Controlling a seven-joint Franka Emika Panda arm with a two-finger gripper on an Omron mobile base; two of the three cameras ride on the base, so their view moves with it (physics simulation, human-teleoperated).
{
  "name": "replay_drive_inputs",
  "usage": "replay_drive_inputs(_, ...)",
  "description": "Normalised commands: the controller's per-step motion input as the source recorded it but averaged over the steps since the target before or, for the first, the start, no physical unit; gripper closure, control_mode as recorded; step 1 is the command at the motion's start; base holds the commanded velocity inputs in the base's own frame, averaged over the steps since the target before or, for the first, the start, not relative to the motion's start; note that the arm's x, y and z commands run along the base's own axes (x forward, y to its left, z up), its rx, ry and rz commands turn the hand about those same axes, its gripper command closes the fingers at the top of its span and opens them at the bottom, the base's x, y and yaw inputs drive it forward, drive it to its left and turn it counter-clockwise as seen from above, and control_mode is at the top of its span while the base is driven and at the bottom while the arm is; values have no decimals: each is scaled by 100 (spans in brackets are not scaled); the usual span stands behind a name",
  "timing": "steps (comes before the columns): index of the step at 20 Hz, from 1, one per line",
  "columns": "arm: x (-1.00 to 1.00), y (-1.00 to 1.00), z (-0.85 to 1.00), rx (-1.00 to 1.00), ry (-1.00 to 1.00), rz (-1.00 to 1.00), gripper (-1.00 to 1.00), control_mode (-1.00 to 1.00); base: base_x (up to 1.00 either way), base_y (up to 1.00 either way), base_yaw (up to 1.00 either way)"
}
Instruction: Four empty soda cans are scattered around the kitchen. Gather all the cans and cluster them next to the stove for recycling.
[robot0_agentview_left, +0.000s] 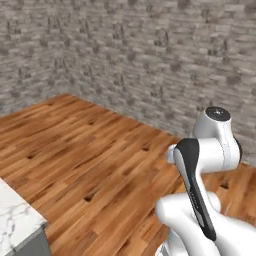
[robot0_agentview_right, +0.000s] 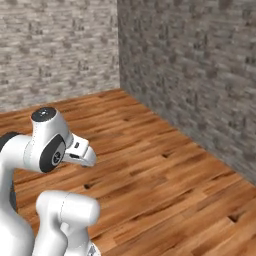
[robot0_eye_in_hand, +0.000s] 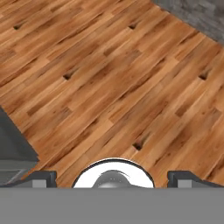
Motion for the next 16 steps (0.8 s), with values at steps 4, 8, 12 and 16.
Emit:
replay_drive_inputs(4, 0, 0, 0, 0, 0, 0, -100, 100, 0, 0, 50)
replay_drive_inputs(8, 0, 0, 0, 0, 0, 0, -100, 100, 0, 0, 50)
replay_drive_inputs(12, 0, 0, 0, 0, 0, 0, -100, 100, 32, -6, 43)
replay_drive_inputs(16, 0, 0, 0, 0, 0, 0, -100, 100, 93, -10, 27)
